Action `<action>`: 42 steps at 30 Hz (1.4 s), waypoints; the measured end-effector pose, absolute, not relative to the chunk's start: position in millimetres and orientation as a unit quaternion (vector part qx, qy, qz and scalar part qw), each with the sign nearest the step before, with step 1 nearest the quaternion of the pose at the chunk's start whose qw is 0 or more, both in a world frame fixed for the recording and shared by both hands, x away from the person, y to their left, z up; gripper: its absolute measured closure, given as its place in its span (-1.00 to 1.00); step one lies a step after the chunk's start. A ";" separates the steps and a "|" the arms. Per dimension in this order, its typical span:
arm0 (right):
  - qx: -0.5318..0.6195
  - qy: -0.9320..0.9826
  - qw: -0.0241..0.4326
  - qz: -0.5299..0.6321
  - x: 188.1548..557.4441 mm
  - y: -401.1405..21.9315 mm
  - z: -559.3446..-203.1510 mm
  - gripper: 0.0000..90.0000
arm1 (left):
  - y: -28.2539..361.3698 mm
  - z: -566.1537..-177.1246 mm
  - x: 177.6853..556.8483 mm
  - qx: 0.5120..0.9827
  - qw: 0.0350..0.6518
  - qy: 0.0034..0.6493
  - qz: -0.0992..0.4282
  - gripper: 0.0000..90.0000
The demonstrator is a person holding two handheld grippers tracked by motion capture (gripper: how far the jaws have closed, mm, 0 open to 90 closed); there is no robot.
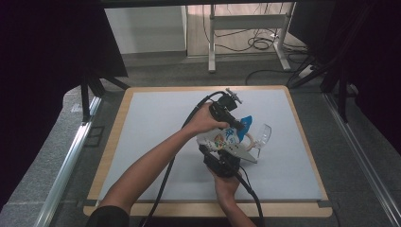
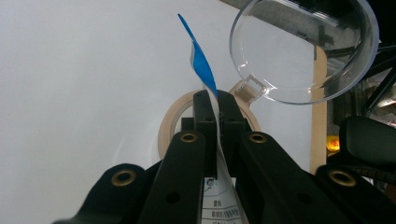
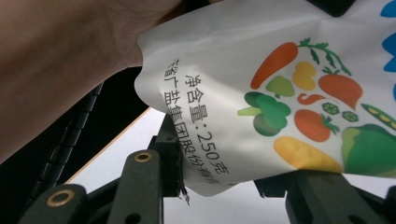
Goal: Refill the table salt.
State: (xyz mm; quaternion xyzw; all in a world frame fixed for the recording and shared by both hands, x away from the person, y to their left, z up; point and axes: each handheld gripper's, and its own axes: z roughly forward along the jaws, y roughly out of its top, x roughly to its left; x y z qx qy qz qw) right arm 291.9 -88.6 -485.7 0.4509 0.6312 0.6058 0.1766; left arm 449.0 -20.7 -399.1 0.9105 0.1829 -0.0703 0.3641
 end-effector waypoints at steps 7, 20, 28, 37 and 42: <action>0.450 0.631 0.178 0.606 291.8 -88.7 -485.7 0.35 | -21.2 -398.9 448.8 0.911 0.363 0.182 -0.070 0.99; 0.449 0.631 0.176 0.608 291.6 -90.5 -484.4 0.36 | -22.3 -397.9 448.3 0.912 0.362 0.181 -0.070 0.99; 0.451 0.627 0.177 0.610 291.3 -91.3 -483.5 0.36 | -24.1 -397.1 448.5 0.913 0.359 0.179 -0.069 0.99; 0.452 0.626 0.178 0.610 291.4 -90.7 -483.7 0.37 | -24.4 -397.8 448.8 0.913 0.359 0.180 -0.070 0.99; 0.451 0.626 0.178 0.610 291.5 -90.8 -483.7 0.37 | -24.5 -397.4 448.6 0.913 0.359 0.180 -0.069 0.99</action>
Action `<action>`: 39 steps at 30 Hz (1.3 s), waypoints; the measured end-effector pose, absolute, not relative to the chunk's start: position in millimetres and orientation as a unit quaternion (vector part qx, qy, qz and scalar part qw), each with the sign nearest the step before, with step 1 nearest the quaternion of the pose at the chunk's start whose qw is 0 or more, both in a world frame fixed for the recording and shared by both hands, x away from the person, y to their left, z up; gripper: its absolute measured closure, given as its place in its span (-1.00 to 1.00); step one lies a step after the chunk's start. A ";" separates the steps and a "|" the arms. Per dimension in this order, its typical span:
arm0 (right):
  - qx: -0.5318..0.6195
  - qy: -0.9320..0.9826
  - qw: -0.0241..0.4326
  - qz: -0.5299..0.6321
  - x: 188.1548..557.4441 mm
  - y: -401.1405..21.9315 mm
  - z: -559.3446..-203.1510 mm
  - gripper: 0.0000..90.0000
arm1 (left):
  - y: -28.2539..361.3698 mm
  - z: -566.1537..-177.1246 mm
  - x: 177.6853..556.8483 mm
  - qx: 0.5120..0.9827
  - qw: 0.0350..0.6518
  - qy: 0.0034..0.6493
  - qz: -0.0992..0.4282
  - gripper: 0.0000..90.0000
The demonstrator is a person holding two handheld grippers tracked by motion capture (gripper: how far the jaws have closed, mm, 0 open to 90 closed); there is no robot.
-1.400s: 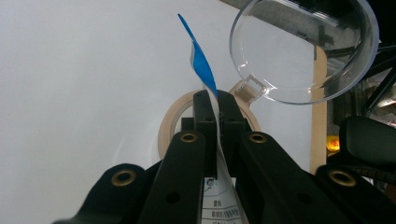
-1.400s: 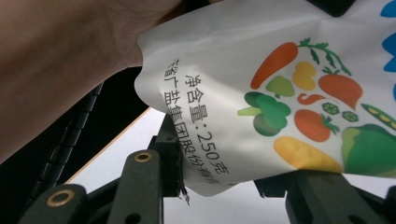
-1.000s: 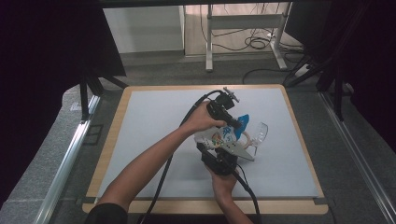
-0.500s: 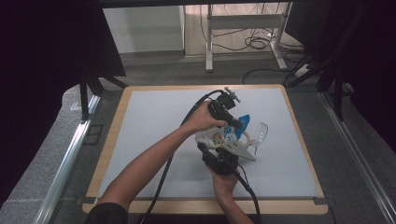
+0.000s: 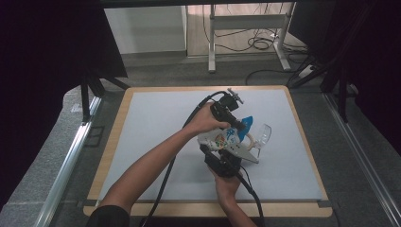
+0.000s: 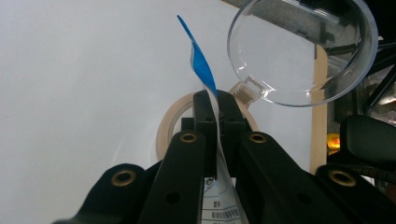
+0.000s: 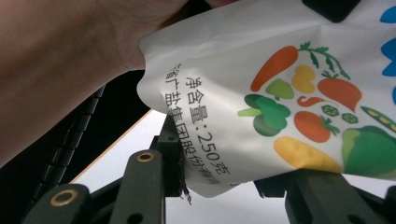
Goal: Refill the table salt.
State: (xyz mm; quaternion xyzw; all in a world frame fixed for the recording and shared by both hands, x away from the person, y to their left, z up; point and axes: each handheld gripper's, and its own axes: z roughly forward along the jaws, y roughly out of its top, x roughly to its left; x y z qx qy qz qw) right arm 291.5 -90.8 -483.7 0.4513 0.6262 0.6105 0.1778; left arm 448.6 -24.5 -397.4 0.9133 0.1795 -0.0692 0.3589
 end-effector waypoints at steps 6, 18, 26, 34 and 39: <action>0.452 0.625 0.178 0.611 291.4 -90.5 -483.8 0.37 | -24.5 -397.5 448.6 0.914 0.358 0.179 -0.069 0.99; 0.453 0.625 0.178 0.611 291.3 -89.8 -484.1 0.37 | -24.4 -398.5 448.6 0.914 0.357 0.179 -0.069 0.99; 0.452 0.624 0.178 0.612 291.3 -89.7 -484.0 0.37 | -24.4 -398.3 448.2 0.914 0.356 0.179 -0.068 0.99; 0.451 0.625 0.178 0.612 291.9 -89.7 -484.1 0.37 | -25.0 -398.7 448.3 0.915 0.356 0.180 -0.066 0.99; 0.452 0.625 0.178 0.612 291.8 -89.9 -484.1 0.37 | -25.2 -398.6 448.2 0.915 0.356 0.179 -0.067 0.99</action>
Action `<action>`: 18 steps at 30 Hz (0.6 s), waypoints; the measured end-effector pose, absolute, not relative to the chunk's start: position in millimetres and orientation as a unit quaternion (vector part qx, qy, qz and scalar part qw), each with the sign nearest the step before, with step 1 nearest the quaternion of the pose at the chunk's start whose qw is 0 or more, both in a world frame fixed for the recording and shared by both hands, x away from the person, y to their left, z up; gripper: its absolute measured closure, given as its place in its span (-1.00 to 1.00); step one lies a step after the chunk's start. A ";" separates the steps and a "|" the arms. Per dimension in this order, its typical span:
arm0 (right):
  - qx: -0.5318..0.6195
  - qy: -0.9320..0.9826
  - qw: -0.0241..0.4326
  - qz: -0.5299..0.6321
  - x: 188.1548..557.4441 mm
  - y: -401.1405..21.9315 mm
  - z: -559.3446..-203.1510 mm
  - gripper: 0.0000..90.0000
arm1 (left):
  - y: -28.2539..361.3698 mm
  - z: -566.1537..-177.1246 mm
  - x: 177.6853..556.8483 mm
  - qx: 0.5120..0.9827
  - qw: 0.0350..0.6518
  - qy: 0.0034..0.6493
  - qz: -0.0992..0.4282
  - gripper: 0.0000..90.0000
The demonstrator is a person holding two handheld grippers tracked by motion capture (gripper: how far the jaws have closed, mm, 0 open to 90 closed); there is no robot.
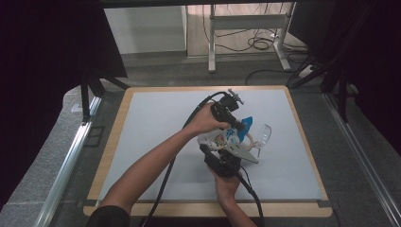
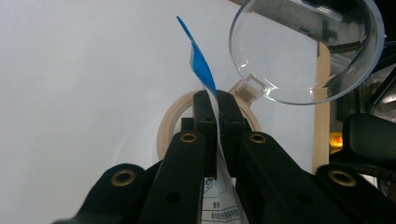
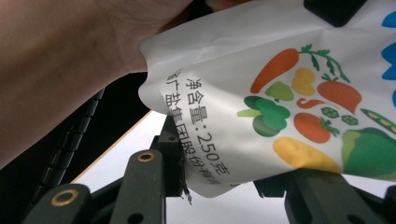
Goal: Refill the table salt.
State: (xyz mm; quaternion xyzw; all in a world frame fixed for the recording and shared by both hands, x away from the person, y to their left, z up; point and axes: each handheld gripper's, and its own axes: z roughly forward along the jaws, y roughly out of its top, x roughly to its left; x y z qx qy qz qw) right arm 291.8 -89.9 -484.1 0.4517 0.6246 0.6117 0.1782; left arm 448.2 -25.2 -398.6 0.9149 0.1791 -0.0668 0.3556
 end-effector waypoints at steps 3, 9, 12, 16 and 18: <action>0.451 0.625 0.179 0.612 291.8 -89.9 -484.2 0.37 | -25.1 -398.7 448.3 0.915 0.355 0.179 -0.067 0.99; 0.450 0.626 0.180 0.611 291.9 -90.1 -484.6 0.37 | -26.0 -399.2 447.7 0.914 0.356 0.181 -0.067 0.99; 0.450 0.626 0.179 0.611 291.9 -90.2 -484.6 0.37 | -25.8 -399.0 448.0 0.916 0.353 0.178 -0.065 0.99; 0.450 0.625 0.179 0.611 291.9 -90.2 -484.8 0.37 | -26.4 -399.5 447.7 0.916 0.354 0.179 -0.065 0.99; 0.450 0.625 0.180 0.611 291.9 -90.2 -485.1 0.37 | -26.6 -399.5 447.5 0.916 0.353 0.179 -0.065 0.99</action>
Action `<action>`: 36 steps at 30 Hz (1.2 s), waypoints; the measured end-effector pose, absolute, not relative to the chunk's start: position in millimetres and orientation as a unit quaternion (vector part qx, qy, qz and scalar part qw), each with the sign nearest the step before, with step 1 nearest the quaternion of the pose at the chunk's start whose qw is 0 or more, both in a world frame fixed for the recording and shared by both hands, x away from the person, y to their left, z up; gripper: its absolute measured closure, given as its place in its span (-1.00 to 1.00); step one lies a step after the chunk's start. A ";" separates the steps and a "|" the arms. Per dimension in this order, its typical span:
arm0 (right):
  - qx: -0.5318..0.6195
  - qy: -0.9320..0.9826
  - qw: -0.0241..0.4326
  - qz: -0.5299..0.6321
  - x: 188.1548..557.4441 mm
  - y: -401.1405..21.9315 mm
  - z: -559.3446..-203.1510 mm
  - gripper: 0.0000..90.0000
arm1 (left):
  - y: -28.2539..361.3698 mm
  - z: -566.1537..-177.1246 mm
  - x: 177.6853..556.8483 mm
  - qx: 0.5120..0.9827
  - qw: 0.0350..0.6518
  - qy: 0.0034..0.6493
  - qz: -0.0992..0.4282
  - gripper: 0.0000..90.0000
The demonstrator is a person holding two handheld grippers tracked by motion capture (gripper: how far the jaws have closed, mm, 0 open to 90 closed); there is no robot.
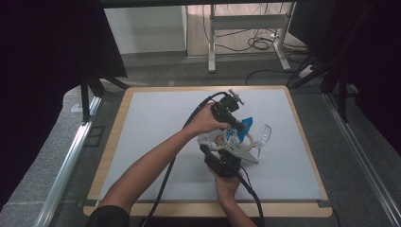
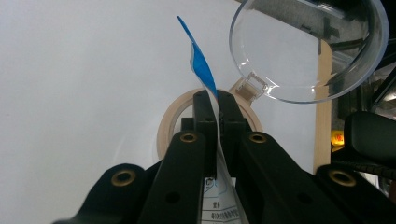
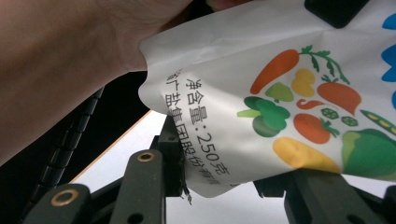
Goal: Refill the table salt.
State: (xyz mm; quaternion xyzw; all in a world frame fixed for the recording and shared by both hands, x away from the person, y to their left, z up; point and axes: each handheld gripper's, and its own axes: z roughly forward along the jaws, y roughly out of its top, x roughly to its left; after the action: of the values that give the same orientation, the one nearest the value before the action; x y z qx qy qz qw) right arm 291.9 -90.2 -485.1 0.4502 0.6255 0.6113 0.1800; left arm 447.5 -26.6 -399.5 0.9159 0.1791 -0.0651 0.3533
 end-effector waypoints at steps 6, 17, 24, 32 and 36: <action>0.451 0.626 0.180 0.611 291.8 -89.9 -485.2 0.38 | -26.5 -399.8 447.8 0.916 0.353 0.179 -0.066 0.99; 0.452 0.623 0.181 0.613 291.7 -90.3 -484.8 0.38 | -27.3 -398.6 448.2 0.918 0.351 0.176 -0.065 0.99; 0.453 0.622 0.182 0.612 291.6 -89.4 -484.8 0.38 | -26.5 -398.7 448.4 0.916 0.354 0.175 -0.068 0.99; 0.457 0.618 0.188 0.611 290.9 -87.0 -483.9 0.38 | -27.3 -396.8 448.2 0.918 0.351 0.171 -0.067 0.99; 0.461 0.613 0.189 0.613 290.7 -86.5 -483.5 0.38 | -28.9 -395.8 448.8 0.922 0.345 0.165 -0.066 0.99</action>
State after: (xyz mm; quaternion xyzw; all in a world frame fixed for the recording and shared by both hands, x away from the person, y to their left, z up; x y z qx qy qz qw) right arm 290.7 -86.5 -483.5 0.4609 0.6130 0.6131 0.1894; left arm 448.8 -28.9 -395.8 0.9217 0.1650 -0.0661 0.3447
